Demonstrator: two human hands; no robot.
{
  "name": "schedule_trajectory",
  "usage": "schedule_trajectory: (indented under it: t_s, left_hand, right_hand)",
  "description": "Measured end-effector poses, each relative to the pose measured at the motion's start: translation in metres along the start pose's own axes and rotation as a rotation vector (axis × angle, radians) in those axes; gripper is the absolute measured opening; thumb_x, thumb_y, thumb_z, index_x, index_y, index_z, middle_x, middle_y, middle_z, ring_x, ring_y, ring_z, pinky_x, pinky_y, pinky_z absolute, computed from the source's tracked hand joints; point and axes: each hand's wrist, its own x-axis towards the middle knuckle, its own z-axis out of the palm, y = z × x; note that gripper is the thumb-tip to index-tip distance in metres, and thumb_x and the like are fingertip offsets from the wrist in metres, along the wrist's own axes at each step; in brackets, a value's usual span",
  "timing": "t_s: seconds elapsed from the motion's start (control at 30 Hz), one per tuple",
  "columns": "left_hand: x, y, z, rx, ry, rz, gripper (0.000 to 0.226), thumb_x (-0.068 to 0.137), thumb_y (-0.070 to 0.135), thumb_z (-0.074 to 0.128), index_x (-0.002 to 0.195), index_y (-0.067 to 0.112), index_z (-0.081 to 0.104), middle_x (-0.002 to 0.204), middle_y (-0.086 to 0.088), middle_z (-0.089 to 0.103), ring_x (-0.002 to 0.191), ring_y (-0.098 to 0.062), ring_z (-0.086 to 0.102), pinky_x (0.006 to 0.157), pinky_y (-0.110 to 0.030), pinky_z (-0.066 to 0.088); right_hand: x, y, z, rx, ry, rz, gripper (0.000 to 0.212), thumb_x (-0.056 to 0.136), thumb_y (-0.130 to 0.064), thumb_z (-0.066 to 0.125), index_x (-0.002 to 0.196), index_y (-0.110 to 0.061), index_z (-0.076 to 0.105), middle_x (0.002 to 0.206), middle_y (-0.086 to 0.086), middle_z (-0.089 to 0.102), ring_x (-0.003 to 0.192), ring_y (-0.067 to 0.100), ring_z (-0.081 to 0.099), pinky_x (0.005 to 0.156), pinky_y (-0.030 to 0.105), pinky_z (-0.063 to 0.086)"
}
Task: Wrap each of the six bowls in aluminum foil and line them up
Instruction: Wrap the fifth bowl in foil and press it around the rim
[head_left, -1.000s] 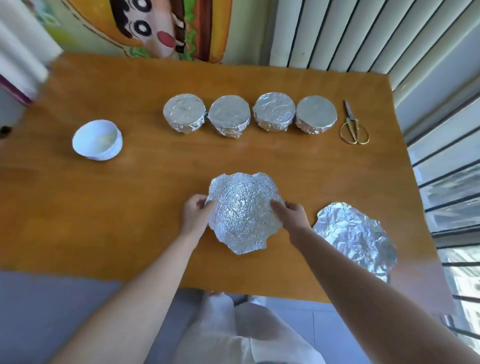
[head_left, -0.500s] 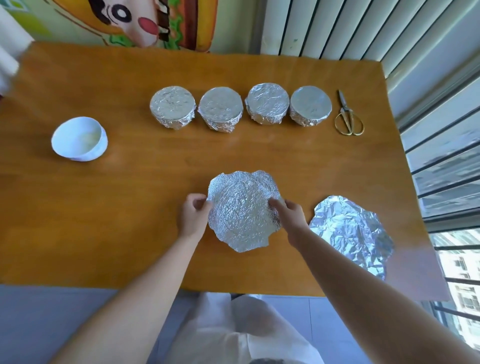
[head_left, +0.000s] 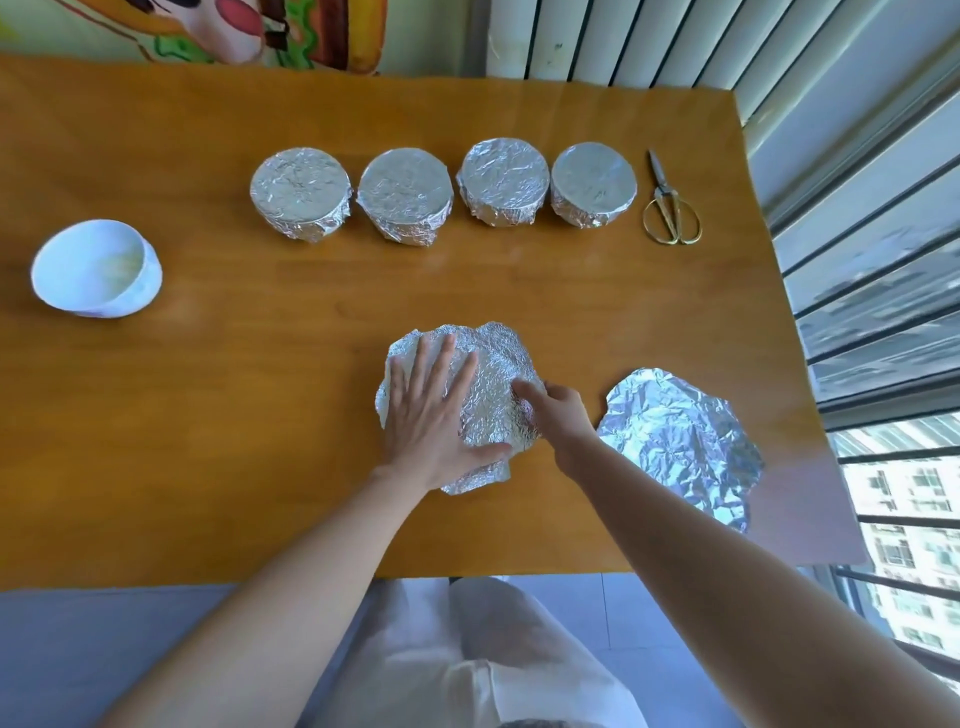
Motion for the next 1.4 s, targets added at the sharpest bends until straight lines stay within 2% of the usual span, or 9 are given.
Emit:
schedule_trajectory:
  t_s: [0.1, 0.2, 0.27, 0.33, 0.57, 0.83, 1.2, 1.33, 1.4]
  left_hand:
    - [0.0, -0.001, 0.004, 0.014, 0.008, -0.016, 0.123, 0.061, 0.096, 0.025, 0.159, 0.027, -0.004, 0.165, -0.006, -0.015, 0.151, -0.03, -0.02, 0.121, -0.054, -0.008]
    - [0.0, 0.001, 0.004, -0.002, 0.044, -0.014, 0.123, 0.062, 0.094, 0.028, 0.159, 0.021, 0.009, 0.167, -0.009, -0.002, 0.153, -0.032, -0.006, 0.122, -0.056, 0.003]
    - [0.0, 0.002, 0.003, -0.001, 0.041, -0.019, 0.121, 0.063, 0.091, 0.029, 0.158, 0.017, 0.016, 0.166, -0.01, 0.003, 0.153, -0.033, 0.0, 0.122, -0.056, 0.007]
    - [0.0, 0.004, 0.002, -0.012, 0.043, -0.022, 0.118, 0.064, 0.086, 0.029, 0.156, 0.012, 0.023, 0.166, -0.011, 0.008, 0.153, -0.033, 0.003, 0.121, -0.057, 0.011]
    - [0.0, 0.005, 0.0, -0.014, 0.074, -0.042, 0.119, 0.065, 0.084, 0.032, 0.156, 0.008, 0.024, 0.165, -0.013, 0.011, 0.153, -0.03, 0.006, 0.122, -0.054, 0.015]
    - [-0.001, 0.006, 0.004, 0.015, 0.088, -0.087, 0.12, 0.065, 0.087, 0.033, 0.158, 0.012, 0.017, 0.164, -0.022, 0.007, 0.152, -0.036, 0.009, 0.119, -0.049, 0.021]
    - [-0.001, 0.004, 0.003, 0.011, 0.069, -0.1, 0.127, 0.061, 0.093, 0.032, 0.158, 0.011, 0.018, 0.163, -0.023, 0.009, 0.148, -0.037, 0.021, 0.114, -0.049, 0.026]
    - [-0.012, -0.005, 0.005, -0.121, 0.187, -0.057, 0.106, 0.08, 0.082, 0.025, 0.157, 0.009, 0.019, 0.164, -0.022, 0.01, 0.149, -0.037, 0.019, 0.116, -0.051, 0.02]
    - [-0.016, -0.011, 0.005, -0.292, 0.27, -0.179, 0.093, 0.087, 0.071, 0.025, 0.156, 0.01, 0.022, 0.163, -0.017, 0.014, 0.145, -0.032, 0.024, 0.112, -0.049, 0.022]
  right_hand:
    - [0.002, 0.004, 0.002, -0.04, 0.079, -0.123, 0.022, 0.09, -0.024, 0.066, 0.104, -0.008, 0.059, 0.083, 0.001, 0.056, 0.07, 0.016, 0.051, 0.062, 0.027, 0.039]
    - [-0.003, 0.001, 0.006, -0.326, 0.375, -0.688, 0.032, 0.086, -0.011, 0.059, 0.118, -0.006, 0.056, 0.109, 0.005, 0.059, 0.097, 0.017, 0.053, 0.085, 0.024, 0.037]
    - [-0.007, -0.009, 0.01, -0.464, 0.309, -1.025, 0.034, 0.083, -0.005, 0.055, 0.117, -0.006, 0.059, 0.115, 0.006, 0.06, 0.106, 0.022, 0.053, 0.09, 0.029, 0.037]
    - [-0.007, -0.015, 0.016, -0.606, 0.102, -1.173, 0.036, 0.085, -0.004, 0.053, 0.12, -0.008, 0.061, 0.124, 0.006, 0.06, 0.112, 0.026, 0.054, 0.091, 0.034, 0.04]
    - [0.013, 0.009, 0.026, -0.884, -0.078, -0.791, 0.068, 0.097, -0.046, 0.021, 0.155, -0.01, 0.024, 0.161, 0.007, 0.025, 0.148, 0.024, 0.023, 0.118, 0.039, 0.023]
    - [0.018, 0.011, 0.024, -0.61, -0.186, -0.676, 0.055, 0.104, -0.026, 0.042, 0.154, -0.017, 0.022, 0.153, 0.009, 0.037, 0.136, 0.027, 0.042, 0.104, 0.041, 0.04]
    - [0.02, 0.017, 0.025, -0.537, -0.219, -0.612, 0.054, 0.104, -0.034, 0.041, 0.154, -0.03, 0.02, 0.153, 0.007, 0.038, 0.128, 0.027, 0.05, 0.102, 0.043, 0.042]
    - [0.021, 0.015, 0.023, -0.557, -0.211, -0.615, 0.057, 0.104, -0.039, 0.04, 0.156, -0.033, 0.016, 0.147, 0.009, 0.042, 0.127, 0.031, 0.049, 0.103, 0.046, 0.04]
    - [0.019, 0.014, 0.022, -0.587, -0.151, -0.653, 0.063, 0.103, -0.042, 0.042, 0.156, -0.034, 0.011, 0.145, 0.008, 0.042, 0.127, 0.03, 0.048, 0.104, 0.047, 0.038]
